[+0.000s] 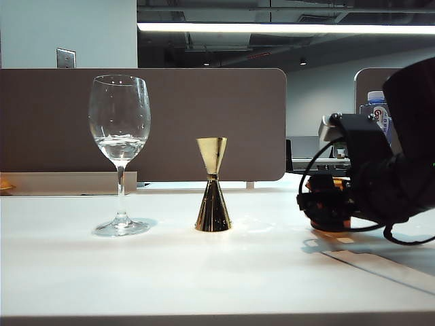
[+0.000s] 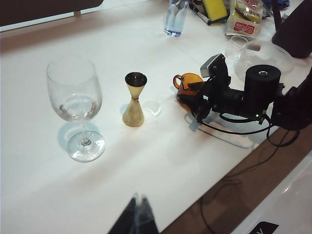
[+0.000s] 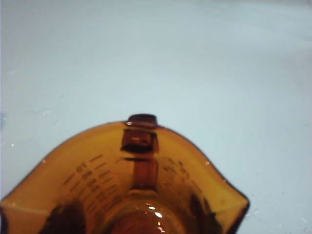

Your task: Pick up the small amber measuring cup and pour the water in it into the jigger, then pick up the jigger and pour the water in it into the wine glass.

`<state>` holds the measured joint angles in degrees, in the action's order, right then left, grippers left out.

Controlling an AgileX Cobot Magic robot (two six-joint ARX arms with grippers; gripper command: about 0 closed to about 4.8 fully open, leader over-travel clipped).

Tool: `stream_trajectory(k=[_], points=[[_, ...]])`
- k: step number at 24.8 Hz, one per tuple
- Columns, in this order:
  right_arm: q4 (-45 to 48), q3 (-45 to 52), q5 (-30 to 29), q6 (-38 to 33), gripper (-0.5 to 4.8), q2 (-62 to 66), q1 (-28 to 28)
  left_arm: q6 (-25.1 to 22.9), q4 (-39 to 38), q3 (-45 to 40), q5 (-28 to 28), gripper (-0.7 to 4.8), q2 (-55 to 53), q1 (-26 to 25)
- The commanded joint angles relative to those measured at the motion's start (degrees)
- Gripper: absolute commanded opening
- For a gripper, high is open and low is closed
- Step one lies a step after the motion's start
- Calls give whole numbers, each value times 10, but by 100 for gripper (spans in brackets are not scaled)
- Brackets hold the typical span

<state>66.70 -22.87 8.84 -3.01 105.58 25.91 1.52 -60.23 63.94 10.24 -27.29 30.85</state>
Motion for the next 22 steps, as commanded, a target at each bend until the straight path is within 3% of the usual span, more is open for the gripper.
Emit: stream_trajectory(k=[1, 6, 9, 12, 13, 14, 16, 20, 22], points=[[34, -7, -3, -5, 55, 11, -6, -2, 7, 1, 0, -2, 0, 0], [32, -20, -12, -5, 58, 23, -27, -2, 7, 1, 0, -2, 0, 0], [21, -24, -28, -5, 112, 23, -34, -2, 7, 1, 0, -2, 0, 0], [21, -24, -38, -4, 127, 23, -35, -2, 7, 1, 0, -2, 0, 0], [21, -24, -40, -4, 147, 23, -35, -2, 7, 1, 0, -2, 0, 0], [21, -24, -40, -4, 236, 23, -35, -2, 7, 1, 0, -2, 0, 0], [22, -24, -38, -4, 322, 23, -35, -2, 7, 1, 0, -2, 0, 0], [21, -24, -38, -4, 339, 23, -35, -2, 7, 1, 0, -2, 0, 0], [21, -24, -38, -4, 383, 23, -34, -2, 7, 1, 0, -2, 0, 0]])
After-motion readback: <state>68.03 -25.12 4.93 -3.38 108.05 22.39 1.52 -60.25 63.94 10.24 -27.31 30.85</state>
